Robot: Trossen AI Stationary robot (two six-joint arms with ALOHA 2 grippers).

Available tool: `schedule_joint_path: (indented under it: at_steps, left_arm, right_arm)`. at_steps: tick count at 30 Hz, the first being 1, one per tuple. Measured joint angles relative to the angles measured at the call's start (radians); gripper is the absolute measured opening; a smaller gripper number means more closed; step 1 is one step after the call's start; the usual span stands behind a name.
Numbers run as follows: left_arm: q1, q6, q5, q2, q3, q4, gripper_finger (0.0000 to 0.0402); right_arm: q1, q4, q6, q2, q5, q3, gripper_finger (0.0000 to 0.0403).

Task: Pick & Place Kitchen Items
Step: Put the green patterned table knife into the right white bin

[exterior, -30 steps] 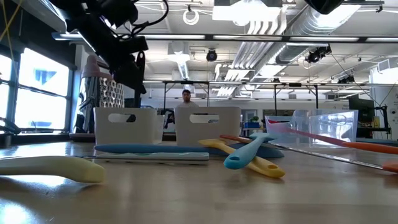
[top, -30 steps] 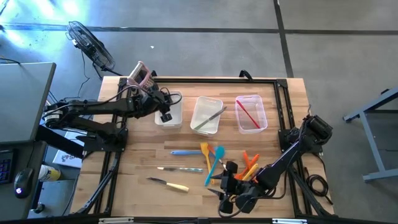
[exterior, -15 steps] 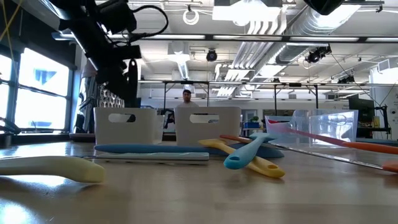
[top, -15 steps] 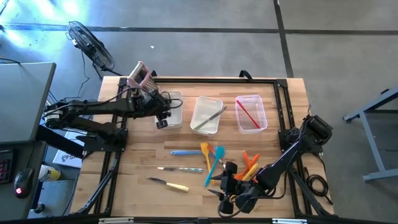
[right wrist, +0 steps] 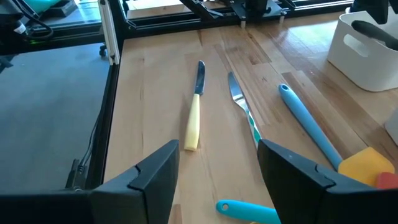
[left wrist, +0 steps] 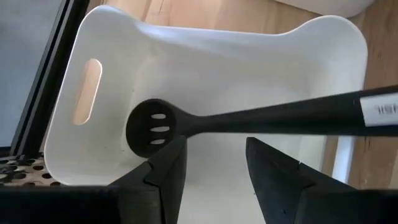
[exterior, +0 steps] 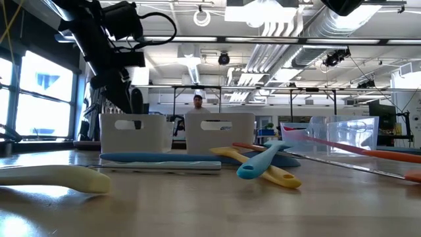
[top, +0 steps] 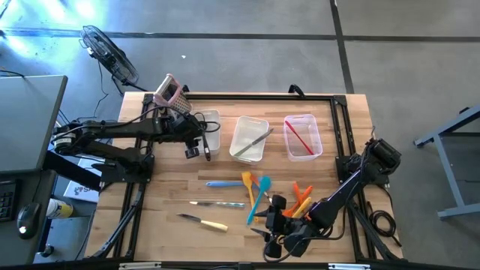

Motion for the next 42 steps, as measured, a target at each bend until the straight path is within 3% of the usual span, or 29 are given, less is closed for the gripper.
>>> schedule_joint_path:
  at_steps: [6, 11, 15, 18, 24, 29, 35, 42]
  left_arm:
    - [0.000, 0.005, -0.063, -0.001, 0.031, -0.003, 0.0159]
    - [0.000, 0.014, -0.162, -0.002, 0.154, -0.049, 0.0159]
    - [0.000, -0.017, -0.150, -0.003, 0.249, -0.097, 0.0159]
    - [0.000, -0.026, 0.002, -0.003, 0.290, -0.079, 0.0159]
    - [-0.041, -0.030, 0.471, -0.003, 0.301, 0.053, 0.0159]
    - [-0.158, -0.058, 0.609, -0.002, 0.299, 0.012, 0.0159]
    - [-0.356, -0.081, 0.572, 0.009, 0.289, -0.050, 0.0159]
    - [-0.591, -0.058, 0.318, 0.109, 0.214, 0.055, 0.0159]
  right_arm:
    - [0.000, -0.009, -0.009, 0.000, 0.002, 0.000, 0.0211]
    - [-0.008, -0.032, -0.007, 0.000, 0.003, 0.000, 0.0211]
    - [-0.011, -0.023, 0.000, 0.000, 0.003, 0.000, 0.0211]
    - [-0.010, -0.026, -0.007, 0.000, 0.002, 0.000, 0.0211]
    - [-0.015, -0.096, -0.010, 0.000, 0.002, 0.000, 0.0211]
    - [-0.029, -0.127, -0.043, 0.000, 0.003, 0.000, 0.0211]
    - [-0.055, -0.126, -0.134, -0.016, -0.005, 0.000, 0.0211]
    - [-0.098, -0.153, -0.271, -0.071, -0.031, 0.000, 0.0211]
